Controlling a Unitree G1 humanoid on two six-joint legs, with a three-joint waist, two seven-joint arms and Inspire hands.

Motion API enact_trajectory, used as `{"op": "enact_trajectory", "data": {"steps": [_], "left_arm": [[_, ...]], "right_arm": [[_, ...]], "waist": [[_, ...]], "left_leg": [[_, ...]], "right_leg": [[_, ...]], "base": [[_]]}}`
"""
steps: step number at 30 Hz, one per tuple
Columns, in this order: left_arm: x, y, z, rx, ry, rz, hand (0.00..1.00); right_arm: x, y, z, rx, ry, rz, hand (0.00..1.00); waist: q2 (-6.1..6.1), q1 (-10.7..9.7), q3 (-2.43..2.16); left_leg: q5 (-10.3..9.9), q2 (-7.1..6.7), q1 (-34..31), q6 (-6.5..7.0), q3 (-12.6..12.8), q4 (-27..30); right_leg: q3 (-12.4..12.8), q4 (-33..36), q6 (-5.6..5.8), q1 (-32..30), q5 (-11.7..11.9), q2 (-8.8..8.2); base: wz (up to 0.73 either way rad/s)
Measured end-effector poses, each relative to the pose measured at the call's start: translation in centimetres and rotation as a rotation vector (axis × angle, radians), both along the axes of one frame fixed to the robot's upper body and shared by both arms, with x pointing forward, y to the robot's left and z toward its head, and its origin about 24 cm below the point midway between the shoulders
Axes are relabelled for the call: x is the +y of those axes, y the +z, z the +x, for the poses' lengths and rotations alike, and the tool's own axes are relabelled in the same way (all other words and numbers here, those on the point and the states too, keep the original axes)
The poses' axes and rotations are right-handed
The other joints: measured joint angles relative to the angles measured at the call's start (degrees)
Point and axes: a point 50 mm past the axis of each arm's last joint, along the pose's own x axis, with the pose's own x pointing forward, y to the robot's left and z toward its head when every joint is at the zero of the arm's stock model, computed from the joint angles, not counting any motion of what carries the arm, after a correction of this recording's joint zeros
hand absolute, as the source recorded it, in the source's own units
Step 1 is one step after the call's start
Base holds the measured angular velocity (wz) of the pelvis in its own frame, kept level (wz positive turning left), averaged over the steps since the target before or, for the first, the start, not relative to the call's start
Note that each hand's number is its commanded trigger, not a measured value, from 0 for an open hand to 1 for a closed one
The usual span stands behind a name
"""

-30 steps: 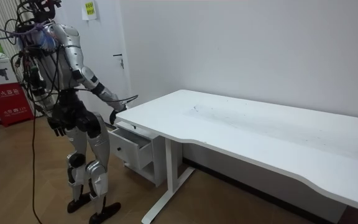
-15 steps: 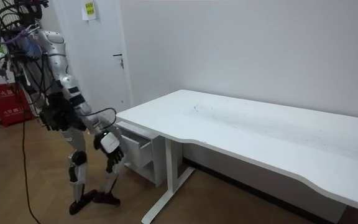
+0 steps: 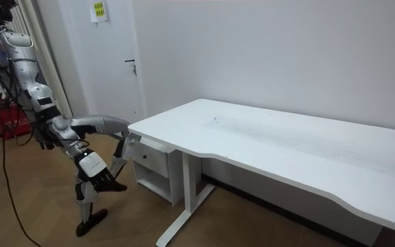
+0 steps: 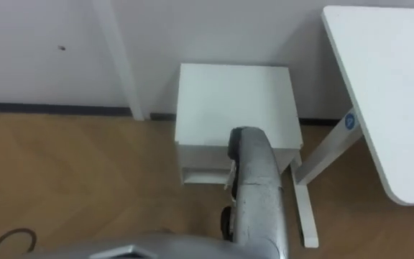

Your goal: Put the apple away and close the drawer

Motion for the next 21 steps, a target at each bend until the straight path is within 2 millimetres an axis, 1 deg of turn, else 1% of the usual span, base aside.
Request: {"op": "enact_trajectory", "data": {"steps": [1,2,3,4,5,6,7,8,9,10,11,12,13,14,15,16,17,18,19,20,21], "left_arm": [[0.0,0.0,-0.5,0.01,0.002,-0.001,0.0],[-0.1,0.0,-1.1,0.023,0.009,-0.001,0.0],[-0.1,0.0,-1.5,0.03,0.016,-0.001,0.0],[-0.1,0.0,-2.2,0.044,0.023,-0.001,0.0],[0.5,0.2,-1.9,0.028,0.018,0.018,0.0],[0.9,0.3,-1.2,0.003,0.004,0.028,0.0],[1.3,0.6,-0.5,-0.041,-0.005,0.05,0.0],[1.3,0.6,-1.3,-0.029,0.005,0.056,0.0],[1.2,0.5,-1.5,-0.028,0.006,0.053,0.0],[0.9,0.5,-1.3,-0.041,0.005,0.051,0.0],[0.6,0.4,-1.0,-0.06,0.007,0.053,0.0],[0.5,0.4,-0.9,-0.066,0.015,0.054,0.0],[0.5,0.4,-0.7,-0.074,0.029,0.057,0.0],[0.5,0.4,-0.6,-0.082,0.037,0.066,0.0],[0.6,0.4,-0.5,-0.087,0.039,0.068,0.0],[0.5,0.4,-0.6,-0.09,0.041,0.066,0.0],[0.5,0.4,-0.2,-0.113,0.035,0.062,0.0],[0.4,0.4,0.0,-0.126,0.031,0.058,0.0],[0.3,0.4,0.3,-0.148,0.02,0.052,0.0],[0.2,0.4,0.4,-0.152,0.014,0.048,0.0],[0.1,0.3,0.5,-0.153,0.013,0.046,0.0]], "right_arm": [[0.0,0.0,0.0,0.008,-0.016,0.004,0.0],[0.0,-0.1,0.1,0.017,-0.02,0.01,0.0],[0.0,-0.1,0.2,0.022,-0.02,0.012,0.0],[0.2,-0.1,0.3,0.029,-0.024,0.018,0.0],[0.6,-0.3,0.2,0.034,-0.031,0.028,0.0],[0.7,-0.3,0.2,0.035,-0.033,0.03,0.0],[0.9,-0.4,-0.2,0.054,-0.04,0.035,0.0],[1.0,-0.4,-0.5,0.056,-0.036,0.045,0.0],[1.0,-0.4,-0.8,0.059,-0.039,0.045,0.0],[0.8,-0.3,-1.2,0.061,-0.062,0.04,0.0],[0.7,-0.3,-0.9,0.048,-0.078,0.034,0.0],[0.6,-0.3,-0.7,0.04,-0.082,0.031,0.0],[0.5,-0.3,-0.2,0.03,-0.085,0.03,0.0],[0.5,-0.3,0.5,0.015,-0.073,0.023,0.0],[0.4,-0.2,1.1,0.004,-0.06,0.016,0.0],[0.3,-0.2,1.7,-0.015,-0.051,0.003,0.0],[0.2,-0.1,2.1,-0.019,-0.025,-0.008,0.0],[0.2,-0.1,2.4,-0.022,-0.012,-0.013,0.0],[0.1,0.0,3.1,-0.03,0.012,-0.026,0.0],[0.1,0.0,3.3,-0.03,0.019,-0.03,0.0],[0.1,0.0,3.3,-0.03,0.017,-0.031,0.0]], "waist": [[0.14,-0.1,-0.05],[0.08,0.1,0.04],[0.04,-0.1,0.02],[-1.57,-0.3,-0.41],[-2.99,-0.2,-0.24],[-2.72,-0.1,0.04],[-2.68,0.9,0.47],[-4.12,1.6,0.36],[-4.74,1.7,0.5],[-5.17,1.8,0.39],[-5.63,2.0,0.29],[-5.93,2.0,0.19],[-6.77,2.3,-0.17],[-7.55,2.8,-0.56],[-8.1,3.1,-0.61],[-7.84,3.3,-0.45],[-7.98,3.0,-0.47],[-8.16,3.1,-0.52],[-7.76,3.5,-0.24],[-7.35,3.4,0.08],[-7.11,3.5,0.03]], "left_leg": [[-0.3,-0.45,0.3,-0.99,0.0,-0.1],[-0.6,-1.24,1.0,-3.6,0.0,-0.8],[-0.3,-1.73,1.4,-4.79,0.0,-1.8],[0.4,-3.3,3.2,-12.59,0.0,-4.5],[-1.0,-1.6,1.0,-8.66,-0.4,2.1],[-4.1,0.85,-0.7,-7.21,-1.9,5.5],[-7.7,-0.59,-2.0,-5.22,-2.8,8.4],[-8.1,-1.38,-0.4,-5.31,-2.3,7.4],[-7.8,-1.62,0.6,-4.99,-2.3,6.2],[-6.5,-1.94,2.0,-4.75,-2.0,3.5],[-5.2,-2.11,2.6,-5.17,-1.7,0.6],[-4.5,-2.16,2.7,-5.54,-1.5,-0.6],[-3.1,-2.24,3.1,-6.52,-1.0,-2.7],[-2.0,-2.21,3.6,-7.1,-0.2,-4.4],[-1.7,-2.05,4.0,-7.2,0.0,-5.2],[-1.3,-1.63,4.7,-7.18,0.2,-6.2],[-0.8,-1.36,5.3,-7.07,0.5,-6.4],[-0.6,-1.2,5.7,-7.02,0.6,-6.4],[-0.6,-0.77,6.5,-7.03,0.5,-6.7],[-0.6,-0.65,8.3,-7.04,-1.2,-7.3],[-0.7,-0.56,9.1,-7.16,-2.9,-7.4]], "right_leg": [[0.9,-3.7,0.15,4.8,0.0,-1.0],[1.7,-9.1,0.37,9.8,0.1,-1.69],[1.6,-12.1,0.37,12.4,0.1,-2.05],[2.3,-19.6,0.36,17.7,0.2,-3.35],[2.8,-26.4,2.01,21.4,0.2,-5.21],[3.3,-29.1,2.83,22.6,-0.2,-5.11],[5.2,-37.0,4.24,26.8,-1.1,-4.83],[4.6,-47.5,4.72,33.9,-1.6,-4.53],[4.1,-52.1,4.92,37.3,-1.9,-4.06],[2.2,-60.0,5.77,42.8,-3.1,-3.08],[1.7,-66.8,5.89,46.5,-4.4,-1.16],[1.8,-69.7,5.74,48.0,-5.0,-0.2],[2.1,-75.2,5.14,50.6,-6.5,1.18],[1.7,-79.8,5.07,52.4,-6.8,1.69],[1.6,-81.2,4.95,53.1,-6.9,2.06],[0.6,-81.6,4.6,53.7,-7.1,2.2],[0.1,-80.4,3.83,53.8,-7.6,1.92],[-0.2,-78.5,3.67,53.1,-7.7,1.96],[-1.2,-72.4,3.36,50.8,-7.5,1.77],[-1.3,-64.7,1.77,47.3,-6.1,1.22],[-0.8,-62.1,1.08,45.6,-6.5,0.94]], "base": [[-0.04],[-0.05],[-0.09],[0.15],[0.23],[0.21],[0.0],[-0.07],[0.05],[0.11],[0.05],[-0.14],[-0.38],[-0.49],[-0.45],[-0.14],[0.0],[0.0],[-0.11],[-0.11],[-0.09]]}}
